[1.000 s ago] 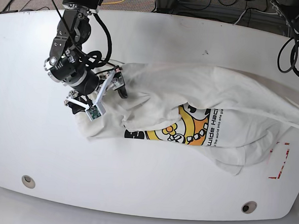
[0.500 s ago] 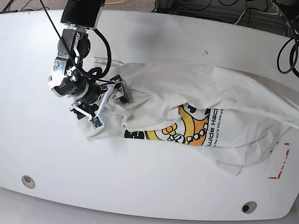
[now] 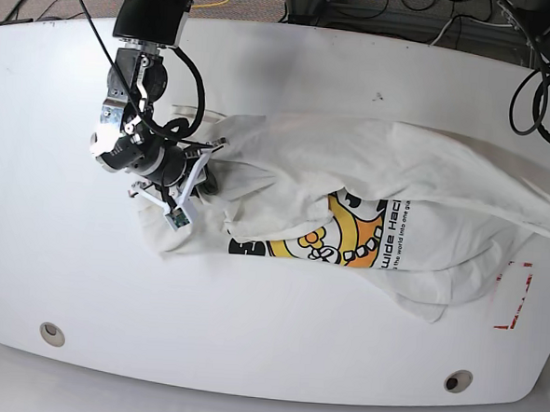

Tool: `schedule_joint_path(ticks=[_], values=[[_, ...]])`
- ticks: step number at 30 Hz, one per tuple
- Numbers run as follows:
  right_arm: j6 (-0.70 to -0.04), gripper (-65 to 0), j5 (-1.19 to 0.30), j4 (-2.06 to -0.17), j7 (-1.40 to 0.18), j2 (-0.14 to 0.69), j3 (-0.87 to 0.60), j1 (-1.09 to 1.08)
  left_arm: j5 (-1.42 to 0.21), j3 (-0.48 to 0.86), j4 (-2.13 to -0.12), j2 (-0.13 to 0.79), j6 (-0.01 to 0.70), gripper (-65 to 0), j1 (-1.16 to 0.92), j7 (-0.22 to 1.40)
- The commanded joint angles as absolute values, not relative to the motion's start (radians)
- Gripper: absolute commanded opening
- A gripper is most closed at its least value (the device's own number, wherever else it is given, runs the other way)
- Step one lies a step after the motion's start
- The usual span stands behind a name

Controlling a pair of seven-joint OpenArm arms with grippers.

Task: Layout the t-shirt on the table in an organized manner, then fold the t-shirt properly
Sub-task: 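Hold the shirt corner with the right gripper and pull it taut, then lift the shirt high with both grippers holding its hem corners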

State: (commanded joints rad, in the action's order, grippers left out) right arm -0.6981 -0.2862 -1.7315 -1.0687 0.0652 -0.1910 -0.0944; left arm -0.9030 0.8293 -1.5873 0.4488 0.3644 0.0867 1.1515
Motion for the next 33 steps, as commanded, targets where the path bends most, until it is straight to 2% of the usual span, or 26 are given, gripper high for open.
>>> schedule_joint_path(ticks=[3, 12, 17, 20, 24, 29, 33], values=[[-0.698, -65.0, -0.286, -1.776, -1.069, 0.065, -0.191, -0.084, -0.903, 0.808, -1.587, 0.449, 0.364, -64.2, 0.090, 1.152], [-0.698, -65.0, -0.283, -1.893, -1.121, 0.065, -0.191, -0.088, -0.909, 0.783, -1.595, 0.449, 0.364, -64.2, 0.096, 1.152], [-0.698, -65.0, -0.282, -1.916, -1.129, 0.079, -0.197, -0.165, -0.909, 0.748, -1.624, 0.456, 0.364, -64.2, 0.189, 1.155], [-0.698, -65.0, -0.282, -1.910, -1.142, 0.122, -0.196, -0.229, -0.908, 0.722, -1.643, 0.460, 0.364, -64.2, 0.272, 1.156], [-0.698, -65.0, -0.282, -1.870, -1.153, 0.139, -0.193, -0.352, -0.898, 0.654, -1.636, 0.498, 0.364, -64.0, 0.427, 1.156], [-0.698, -65.0, -0.283, -1.793, -1.173, 0.197, -0.191, -0.515, -0.865, 0.564, -1.557, 0.515, 0.366, -64.0, 0.645, 1.156], [-0.698, -65.0, -0.285, -1.692, -1.173, 0.232, -0.189, -0.677, -0.835, 0.521, -1.438, 0.538, 0.417, -64.0, 0.849, 1.153]])
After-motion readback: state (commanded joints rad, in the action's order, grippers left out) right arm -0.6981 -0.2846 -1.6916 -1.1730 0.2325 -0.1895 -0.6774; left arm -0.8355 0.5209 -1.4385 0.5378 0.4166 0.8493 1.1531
